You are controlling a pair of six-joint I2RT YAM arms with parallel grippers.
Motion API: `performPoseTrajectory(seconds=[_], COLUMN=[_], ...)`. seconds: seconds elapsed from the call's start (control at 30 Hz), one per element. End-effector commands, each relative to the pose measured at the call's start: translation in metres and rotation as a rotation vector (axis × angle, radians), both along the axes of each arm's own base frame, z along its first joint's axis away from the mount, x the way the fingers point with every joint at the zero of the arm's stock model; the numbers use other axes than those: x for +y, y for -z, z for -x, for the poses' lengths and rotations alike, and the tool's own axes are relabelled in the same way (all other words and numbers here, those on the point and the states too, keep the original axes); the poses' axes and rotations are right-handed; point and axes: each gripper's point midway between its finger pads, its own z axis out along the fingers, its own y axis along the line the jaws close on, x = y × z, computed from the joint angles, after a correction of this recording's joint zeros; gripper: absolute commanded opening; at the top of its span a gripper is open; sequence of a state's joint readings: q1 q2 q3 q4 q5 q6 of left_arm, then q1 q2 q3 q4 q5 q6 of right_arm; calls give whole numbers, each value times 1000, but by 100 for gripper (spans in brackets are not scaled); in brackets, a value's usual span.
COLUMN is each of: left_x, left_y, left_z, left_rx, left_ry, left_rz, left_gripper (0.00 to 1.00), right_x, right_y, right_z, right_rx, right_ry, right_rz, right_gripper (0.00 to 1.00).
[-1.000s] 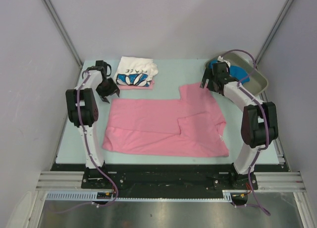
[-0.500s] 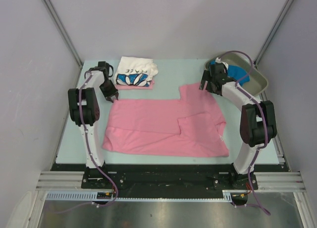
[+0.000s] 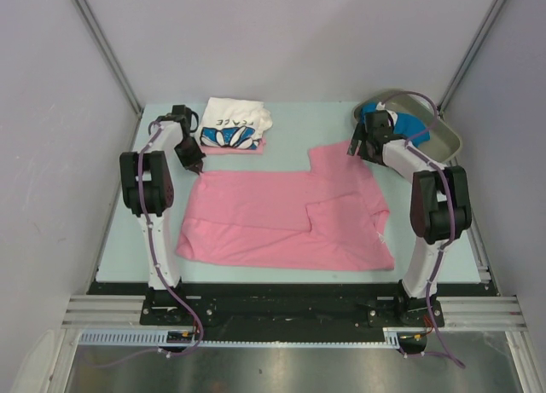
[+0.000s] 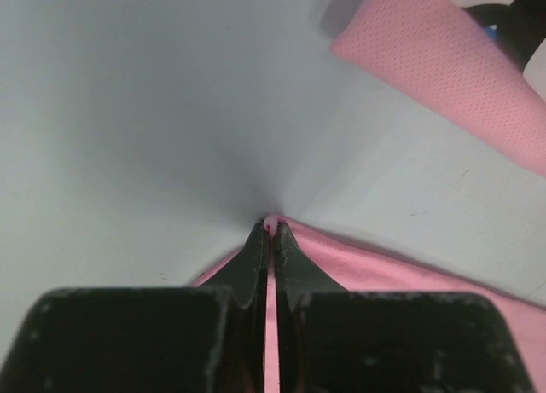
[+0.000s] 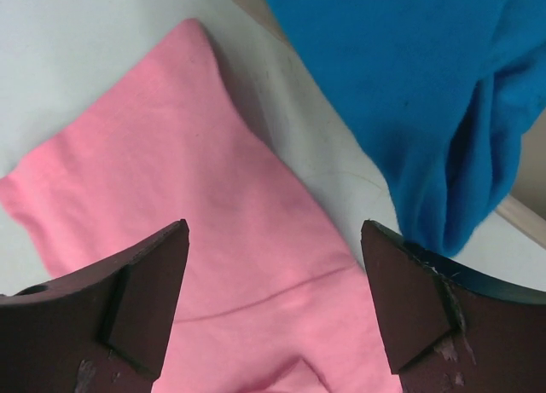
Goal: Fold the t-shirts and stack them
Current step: Fold the tshirt
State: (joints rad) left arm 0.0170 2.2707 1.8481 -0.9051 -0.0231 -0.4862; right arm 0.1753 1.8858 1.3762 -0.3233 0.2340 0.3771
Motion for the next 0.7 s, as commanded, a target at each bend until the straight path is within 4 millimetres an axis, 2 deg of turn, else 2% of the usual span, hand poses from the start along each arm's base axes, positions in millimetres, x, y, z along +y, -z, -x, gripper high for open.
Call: performPoseTrajectory(seconds=[0.0,0.13,0.47,0.67], left_x=[-2,-1,-4,-4], left_y=[-7,-7,-9,-12], left_z=[-1,5,8,6], left_rx=[-17,-12,-28,-35], left_ry=[37,45,58,62], left_rz=[-8,-15,2,1], left_gripper=[1,2,2,3], right_x=[2,1,9,13], right_y=[3,13,19,22], right_z=[-31,-43,-68,-83], right_rx=[-46,-45,-94,-102], right_ry=[27,41,45,37], right_rz=[-31,-32,-71,-70], right_gripper=[85,80,68,66])
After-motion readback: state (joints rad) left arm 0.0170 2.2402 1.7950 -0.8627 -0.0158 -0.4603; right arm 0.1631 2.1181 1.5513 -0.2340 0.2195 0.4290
